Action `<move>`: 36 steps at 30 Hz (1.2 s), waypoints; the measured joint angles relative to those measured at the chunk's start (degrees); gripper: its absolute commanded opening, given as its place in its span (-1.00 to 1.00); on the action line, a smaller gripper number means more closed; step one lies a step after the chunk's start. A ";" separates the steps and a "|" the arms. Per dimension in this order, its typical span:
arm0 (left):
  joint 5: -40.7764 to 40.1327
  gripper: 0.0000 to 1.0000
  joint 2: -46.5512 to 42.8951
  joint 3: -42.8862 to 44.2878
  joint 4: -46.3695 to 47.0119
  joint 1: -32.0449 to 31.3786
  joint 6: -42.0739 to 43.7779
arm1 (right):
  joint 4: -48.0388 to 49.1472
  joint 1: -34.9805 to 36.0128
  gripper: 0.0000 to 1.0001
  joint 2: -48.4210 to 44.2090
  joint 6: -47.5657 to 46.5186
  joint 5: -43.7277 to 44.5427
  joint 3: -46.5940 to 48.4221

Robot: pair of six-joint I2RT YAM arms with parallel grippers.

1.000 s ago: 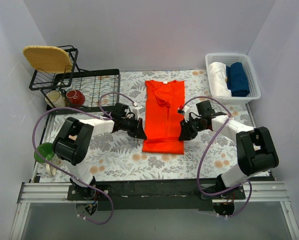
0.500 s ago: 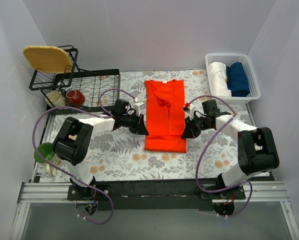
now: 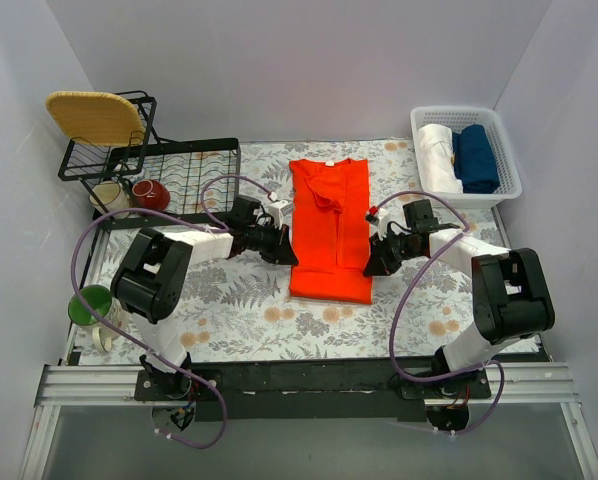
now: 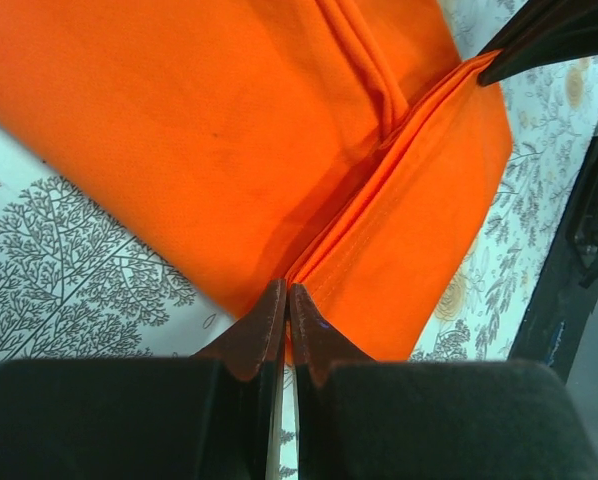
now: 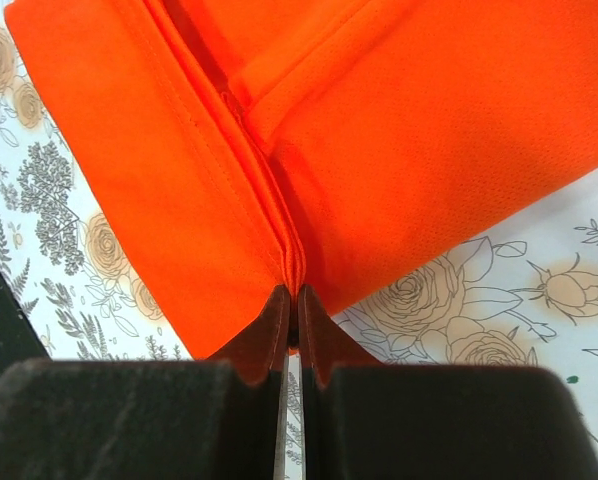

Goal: Roll the t-shirts
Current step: Roll the T-shirt to the center of the board.

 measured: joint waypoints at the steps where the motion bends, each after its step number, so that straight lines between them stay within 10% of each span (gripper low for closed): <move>1: -0.52 -1.00 0.28 0.00 -0.07 0.00 0.11 | 0.26 -0.04 -0.97 0.22 -0.09 0.28 0.00; 7: -2.43 -1.00 0.81 0.00 -0.02 0.00 0.61 | 1.77 -0.15 -0.93 1.68 -0.31 0.98 0.02; 11: -3.08 -0.95 0.81 0.00 0.04 0.00 0.61 | 2.12 -0.13 -0.41 2.47 -0.20 1.49 0.50; 16: -5.03 -0.09 -0.37 0.07 -1.31 0.00 1.68 | 1.62 -0.15 -0.11 2.60 0.09 4.26 3.80; 20: -6.05 0.14 -6.47 -0.39 -5.05 0.00 5.64 | 0.55 -0.26 -0.01 0.00 -1.25 7.08 6.32; 27: -1.46 0.13 -23.93 -3.43 -10.80 -2.62 25.29 | -2.97 -0.59 0.10 -9.68 -4.00 10.43 6.45; 36: -1.90 0.12 -19.45 -7.21 -18.53 -15.87 50.69 | -8.04 -0.57 0.10 -14.82 -5.35 10.69 6.45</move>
